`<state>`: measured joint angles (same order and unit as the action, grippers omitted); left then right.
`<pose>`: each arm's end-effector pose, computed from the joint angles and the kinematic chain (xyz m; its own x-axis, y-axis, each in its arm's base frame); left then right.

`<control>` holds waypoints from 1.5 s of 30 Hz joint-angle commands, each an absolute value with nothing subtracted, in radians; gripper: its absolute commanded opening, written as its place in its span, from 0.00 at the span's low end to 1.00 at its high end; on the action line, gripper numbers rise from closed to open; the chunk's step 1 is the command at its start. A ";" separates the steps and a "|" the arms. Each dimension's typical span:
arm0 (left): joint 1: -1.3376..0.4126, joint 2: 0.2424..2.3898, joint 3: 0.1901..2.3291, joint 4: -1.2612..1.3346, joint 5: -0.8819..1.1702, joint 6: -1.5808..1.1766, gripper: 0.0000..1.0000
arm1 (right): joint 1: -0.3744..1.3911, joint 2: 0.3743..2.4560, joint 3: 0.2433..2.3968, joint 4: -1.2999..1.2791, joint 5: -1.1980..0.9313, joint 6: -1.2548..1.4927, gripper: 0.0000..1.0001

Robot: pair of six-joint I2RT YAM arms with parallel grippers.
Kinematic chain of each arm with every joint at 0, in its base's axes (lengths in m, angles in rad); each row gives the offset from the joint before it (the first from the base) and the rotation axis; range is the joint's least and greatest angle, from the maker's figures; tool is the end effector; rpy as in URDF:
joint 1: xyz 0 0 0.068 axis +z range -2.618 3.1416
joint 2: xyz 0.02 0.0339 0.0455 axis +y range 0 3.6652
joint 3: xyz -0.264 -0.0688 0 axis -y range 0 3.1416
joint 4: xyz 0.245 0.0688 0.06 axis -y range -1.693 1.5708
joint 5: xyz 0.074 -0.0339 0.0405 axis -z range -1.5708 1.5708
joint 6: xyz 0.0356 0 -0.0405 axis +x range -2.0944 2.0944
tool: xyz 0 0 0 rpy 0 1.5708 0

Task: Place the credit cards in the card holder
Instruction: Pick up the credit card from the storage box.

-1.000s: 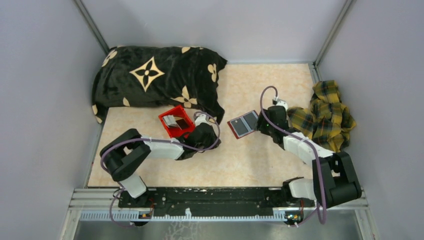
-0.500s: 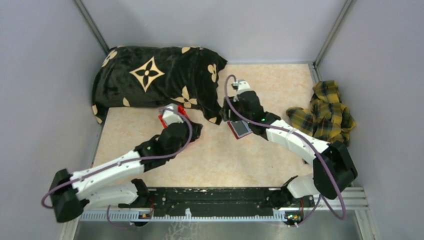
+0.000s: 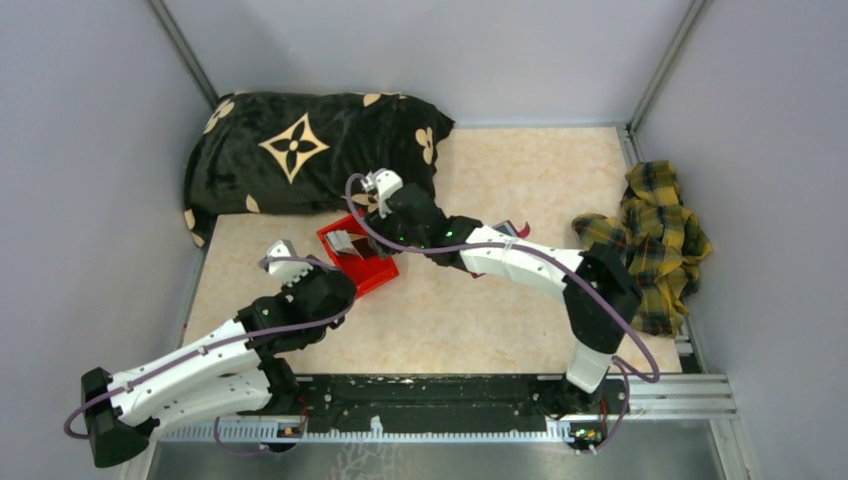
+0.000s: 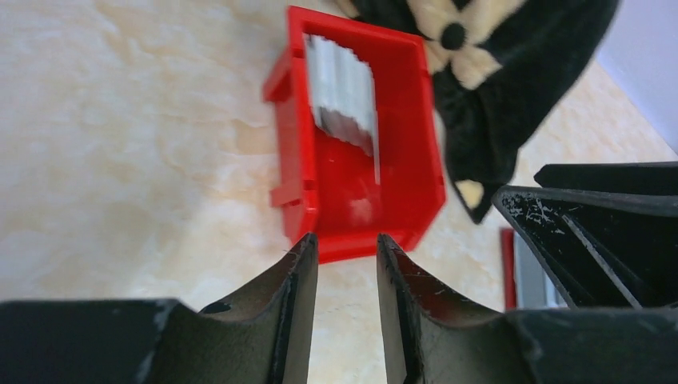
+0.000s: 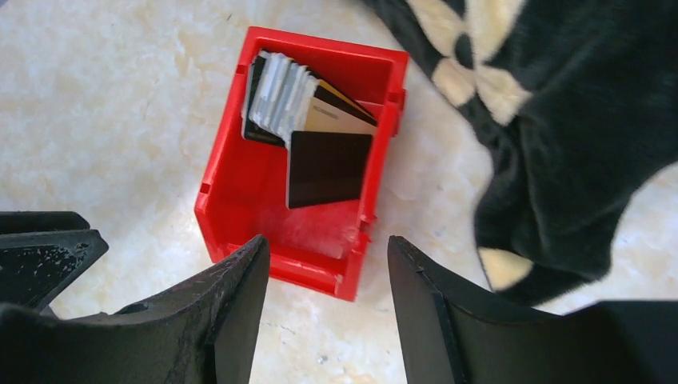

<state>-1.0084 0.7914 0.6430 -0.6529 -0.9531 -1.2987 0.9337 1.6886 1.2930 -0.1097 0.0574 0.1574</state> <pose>0.1053 -0.1127 0.2564 -0.2835 -0.5963 -0.7510 -0.3185 0.7972 -0.5128 0.2373 0.3172 0.2836 -0.4055 -0.2849 -0.8686 -0.7180 0.6874 0.1097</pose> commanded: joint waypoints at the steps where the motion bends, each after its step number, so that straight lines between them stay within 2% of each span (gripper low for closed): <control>1: -1.014 0.778 0.667 -0.924 -1.084 -1.538 0.40 | 0.986 1.779 1.427 -0.155 0.096 0.093 0.56; 5: -1.015 0.746 0.628 -0.959 -1.089 -1.599 0.41 | 1.027 1.862 1.502 -0.188 0.132 0.068 0.56; 18: -1.014 0.592 0.540 -0.908 -1.084 -1.547 0.40 | 1.069 2.032 1.634 -0.245 0.233 0.006 0.55; 26: -1.014 0.591 0.527 -0.872 -1.078 -1.517 0.41 | 1.069 2.092 1.679 -0.253 0.258 -0.023 0.53; 32: -1.014 0.581 0.510 -0.860 -1.072 -1.520 0.41 | 1.070 2.133 1.719 -0.259 0.288 -0.062 0.48; 39: -1.014 0.570 0.509 -0.858 -1.074 -1.519 0.41 | 1.069 2.173 1.776 -0.296 0.330 -0.098 0.37; 45: -1.014 0.568 0.513 -0.850 -1.071 -1.510 0.41 | 1.069 2.175 1.801 -0.335 0.354 -0.116 0.15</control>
